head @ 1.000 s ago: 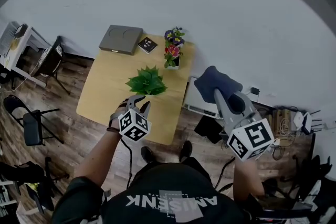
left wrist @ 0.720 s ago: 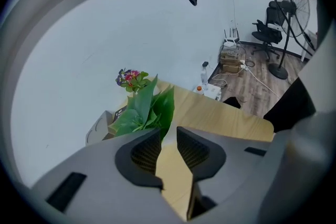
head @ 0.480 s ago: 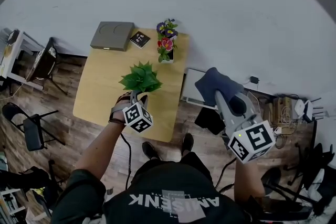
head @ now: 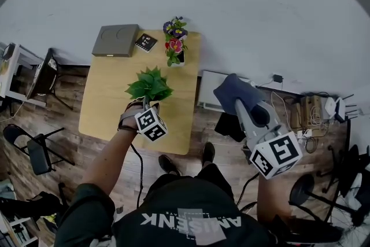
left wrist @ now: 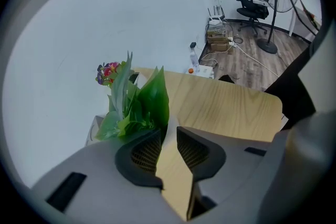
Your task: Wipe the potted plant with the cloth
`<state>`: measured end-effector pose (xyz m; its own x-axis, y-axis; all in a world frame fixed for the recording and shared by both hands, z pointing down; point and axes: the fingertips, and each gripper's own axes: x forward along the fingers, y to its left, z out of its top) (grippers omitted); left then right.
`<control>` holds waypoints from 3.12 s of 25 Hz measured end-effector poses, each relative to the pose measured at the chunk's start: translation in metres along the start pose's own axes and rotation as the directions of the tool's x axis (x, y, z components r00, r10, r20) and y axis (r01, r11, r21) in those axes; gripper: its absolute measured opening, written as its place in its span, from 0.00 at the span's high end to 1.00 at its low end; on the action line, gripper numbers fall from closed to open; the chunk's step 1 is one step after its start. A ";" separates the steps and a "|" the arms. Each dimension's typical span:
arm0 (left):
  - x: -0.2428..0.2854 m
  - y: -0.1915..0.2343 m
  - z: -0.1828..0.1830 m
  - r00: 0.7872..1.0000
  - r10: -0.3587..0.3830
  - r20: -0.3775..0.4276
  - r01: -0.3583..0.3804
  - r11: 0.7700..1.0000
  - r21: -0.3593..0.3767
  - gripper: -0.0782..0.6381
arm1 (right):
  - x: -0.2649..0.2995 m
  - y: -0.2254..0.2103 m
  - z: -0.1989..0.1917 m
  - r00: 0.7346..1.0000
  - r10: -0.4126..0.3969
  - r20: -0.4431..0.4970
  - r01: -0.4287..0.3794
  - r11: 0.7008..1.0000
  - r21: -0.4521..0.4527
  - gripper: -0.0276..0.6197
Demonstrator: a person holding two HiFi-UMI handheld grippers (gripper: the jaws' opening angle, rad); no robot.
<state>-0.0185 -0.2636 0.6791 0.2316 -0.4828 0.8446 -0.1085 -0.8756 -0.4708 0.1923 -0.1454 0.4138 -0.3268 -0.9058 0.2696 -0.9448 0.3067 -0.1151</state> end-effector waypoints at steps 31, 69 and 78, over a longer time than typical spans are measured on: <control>-0.070 0.014 0.003 0.972 -0.155 0.175 0.178 0.976 -0.127 0.87 | -0.015 0.031 0.009 0.998 -0.023 0.063 0.023 1.000 0.008 0.91; -0.312 0.132 0.030 0.808 0.106 0.579 0.261 0.817 -0.514 0.88 | 0.077 0.189 0.126 0.866 0.489 0.107 -0.438 0.844 -0.310 0.91; -0.313 0.142 0.040 0.807 0.121 0.578 0.265 0.800 -0.538 0.88 | 0.114 0.220 0.124 0.821 0.570 0.040 -0.515 0.769 -0.380 0.91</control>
<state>-0.0679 -0.2366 0.3378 0.7326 -0.4857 0.4769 -0.5457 -0.8379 -0.0151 -0.0496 -0.2177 0.3003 -0.8057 -0.5806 0.1172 -0.5662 0.8130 0.1357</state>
